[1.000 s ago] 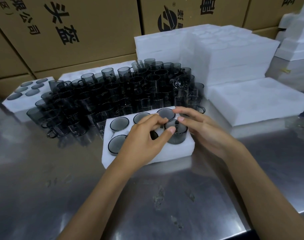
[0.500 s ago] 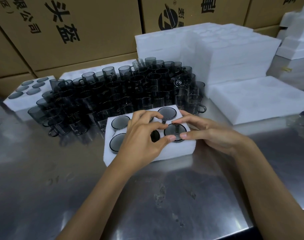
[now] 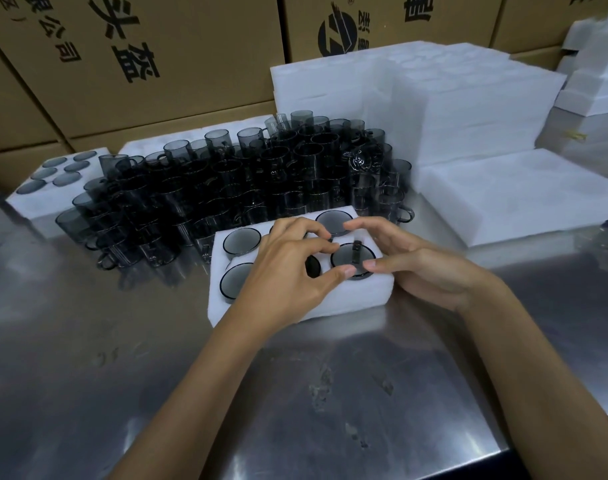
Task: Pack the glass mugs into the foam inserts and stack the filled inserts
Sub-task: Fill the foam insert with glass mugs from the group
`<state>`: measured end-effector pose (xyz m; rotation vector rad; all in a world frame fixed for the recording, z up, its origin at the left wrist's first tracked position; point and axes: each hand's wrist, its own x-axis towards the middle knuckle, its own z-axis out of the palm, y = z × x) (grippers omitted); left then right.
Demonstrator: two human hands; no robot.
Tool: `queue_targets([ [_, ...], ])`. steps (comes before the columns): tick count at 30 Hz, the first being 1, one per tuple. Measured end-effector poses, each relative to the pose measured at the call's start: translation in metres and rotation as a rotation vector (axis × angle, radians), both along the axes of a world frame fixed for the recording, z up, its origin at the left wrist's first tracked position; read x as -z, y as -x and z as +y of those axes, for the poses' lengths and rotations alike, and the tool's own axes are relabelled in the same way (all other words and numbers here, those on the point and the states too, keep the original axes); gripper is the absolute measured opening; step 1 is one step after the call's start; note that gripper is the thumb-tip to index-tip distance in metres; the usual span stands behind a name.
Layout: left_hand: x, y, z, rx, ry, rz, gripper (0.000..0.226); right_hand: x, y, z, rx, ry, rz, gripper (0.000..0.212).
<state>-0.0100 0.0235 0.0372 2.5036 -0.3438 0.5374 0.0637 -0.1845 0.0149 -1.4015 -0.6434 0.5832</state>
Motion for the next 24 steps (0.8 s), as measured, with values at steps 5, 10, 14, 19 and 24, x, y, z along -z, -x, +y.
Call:
queue_targets([
  [5, 0.000, -0.001, -0.001, -0.010, -0.006, 0.022, 0.037, 0.003, -0.003, 0.002, -0.058, -0.137, 0.107, 0.067],
  [10, 0.002, 0.002, -0.003, -0.051, -0.022, 0.018, 0.038, 0.008, -0.005, 0.007, 0.097, -0.126, 0.177, 0.071],
  [14, 0.000, 0.006, -0.005, -0.061, -0.020, 0.026, 0.029, 0.007, -0.003, 0.015, 0.408, -0.024, 0.278, 0.038],
  [19, -0.023, 0.013, 0.032, -0.234, -0.005, -0.072, 0.023, 0.005, 0.015, 0.017, 0.486, 0.243, -0.021, 0.023],
  [24, -0.027, 0.022, 0.090, -0.703, -0.127, 0.197, 0.047, -0.002, 0.022, 0.021, 0.534, 0.290, -0.029, 0.023],
])
